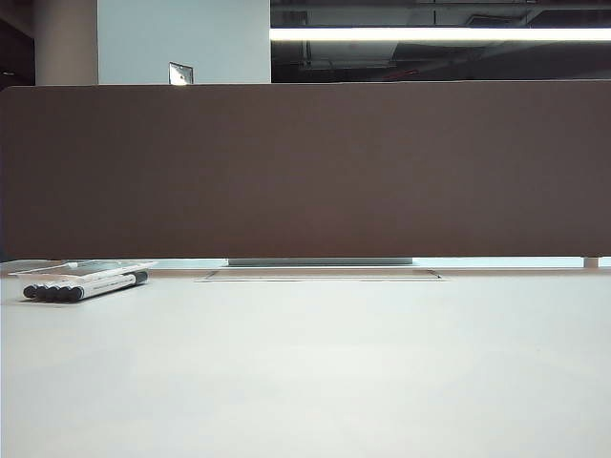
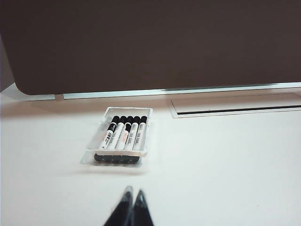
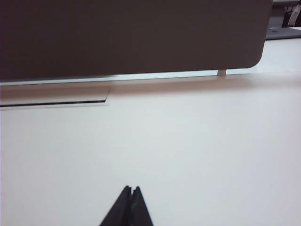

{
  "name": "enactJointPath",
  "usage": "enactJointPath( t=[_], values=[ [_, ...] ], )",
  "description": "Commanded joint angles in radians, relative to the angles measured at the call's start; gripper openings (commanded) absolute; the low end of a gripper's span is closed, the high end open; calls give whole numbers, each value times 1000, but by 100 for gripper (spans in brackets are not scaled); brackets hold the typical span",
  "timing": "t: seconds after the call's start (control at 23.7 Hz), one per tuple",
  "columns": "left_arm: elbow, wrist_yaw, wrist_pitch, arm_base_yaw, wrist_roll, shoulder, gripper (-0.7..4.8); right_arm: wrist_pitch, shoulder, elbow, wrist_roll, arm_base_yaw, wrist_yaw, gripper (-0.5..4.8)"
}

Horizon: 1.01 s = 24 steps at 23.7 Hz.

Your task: Pick up the black marker on the right and put it into the packaging box on the left, making sure the marker fit the shape of the box's grooves.

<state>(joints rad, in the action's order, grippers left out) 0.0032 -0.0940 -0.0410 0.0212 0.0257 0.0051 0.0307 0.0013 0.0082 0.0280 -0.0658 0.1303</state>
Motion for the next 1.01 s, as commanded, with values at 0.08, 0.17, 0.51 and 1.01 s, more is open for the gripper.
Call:
enactJointPath(
  t=[0.08, 0.17, 0.51, 1.01],
  values=[
    [0, -1, -13, 0, 1, 1, -6, 39, -2, -2, -3, 12, -59, -9],
    [0, -1, -13, 0, 1, 1, -6, 47, -2, -2, -3, 41, -108, -9],
    [0, -1, -13, 0, 1, 1, -6, 95, -2, -2, -3, 67, -68, -9],
    [0, -1, -13, 0, 1, 1, -5, 153, -2, -2, -3, 68, -17, -9]
  ],
)
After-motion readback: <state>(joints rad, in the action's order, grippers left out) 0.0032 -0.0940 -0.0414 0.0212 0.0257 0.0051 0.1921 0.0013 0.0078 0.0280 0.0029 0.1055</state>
